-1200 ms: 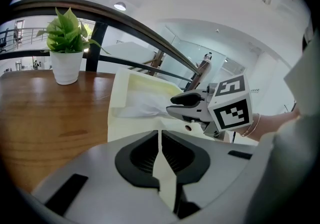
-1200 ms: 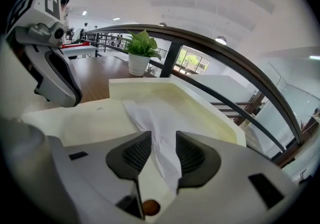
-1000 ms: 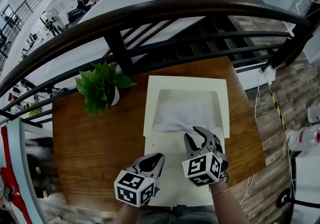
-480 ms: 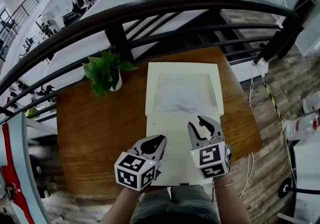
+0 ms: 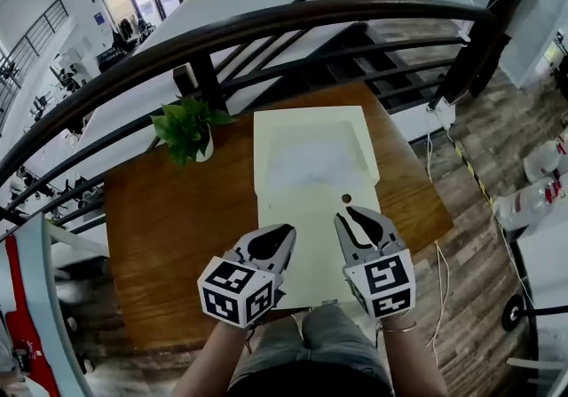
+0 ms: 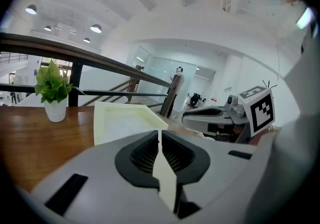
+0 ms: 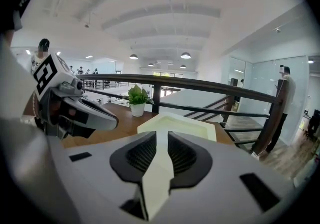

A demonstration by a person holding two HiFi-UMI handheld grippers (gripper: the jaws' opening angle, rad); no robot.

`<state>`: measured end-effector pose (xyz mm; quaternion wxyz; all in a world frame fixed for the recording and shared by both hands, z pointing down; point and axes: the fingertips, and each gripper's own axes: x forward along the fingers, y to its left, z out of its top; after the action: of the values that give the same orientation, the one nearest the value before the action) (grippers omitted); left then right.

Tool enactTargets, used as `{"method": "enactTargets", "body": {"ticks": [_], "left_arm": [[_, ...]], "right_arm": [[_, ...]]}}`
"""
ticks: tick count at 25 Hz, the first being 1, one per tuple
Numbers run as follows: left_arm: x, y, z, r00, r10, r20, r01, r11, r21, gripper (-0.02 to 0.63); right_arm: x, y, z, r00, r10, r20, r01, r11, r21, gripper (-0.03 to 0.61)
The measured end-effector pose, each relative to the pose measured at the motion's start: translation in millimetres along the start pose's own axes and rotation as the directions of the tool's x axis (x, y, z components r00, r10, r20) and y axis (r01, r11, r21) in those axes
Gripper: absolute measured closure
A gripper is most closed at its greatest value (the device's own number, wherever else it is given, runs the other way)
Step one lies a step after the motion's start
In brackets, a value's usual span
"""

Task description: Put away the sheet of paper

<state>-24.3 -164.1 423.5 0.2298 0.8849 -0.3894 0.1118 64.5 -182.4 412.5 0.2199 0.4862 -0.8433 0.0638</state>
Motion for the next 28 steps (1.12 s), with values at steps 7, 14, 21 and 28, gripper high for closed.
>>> {"method": "enactTargets", "body": {"ticks": [7, 14, 21, 28], "left_arm": [[-17.9, -20.4, 9.5, 0.999, -0.037, 0.022, 0.036, 0.998, 0.045, 0.581], [-30.1, -37.2, 2.5, 0.998, -0.069, 0.012, 0.068, 0.995, 0.067, 0.581], [-40.6, -50.2, -7.8, 0.996, -0.086, 0.003, 0.086, 0.994, 0.067, 0.581], [-45.3, -52.5, -18.7, 0.995, -0.101, -0.004, 0.101, 0.994, 0.048, 0.581]], "right_arm": [[-36.2, 13.0, 4.9, 0.999, -0.027, 0.044, 0.026, 0.999, 0.030, 0.519], [-59.3, 36.0, 6.7, 0.995, -0.008, 0.099, -0.001, 0.995, 0.096, 0.537], [-78.7, 55.0, 10.6, 0.987, 0.031, 0.158, -0.058, 0.984, 0.169, 0.551], [-85.2, 64.4, 7.1, 0.985, 0.034, 0.169, -0.068, 0.977, 0.201, 0.552]]}}
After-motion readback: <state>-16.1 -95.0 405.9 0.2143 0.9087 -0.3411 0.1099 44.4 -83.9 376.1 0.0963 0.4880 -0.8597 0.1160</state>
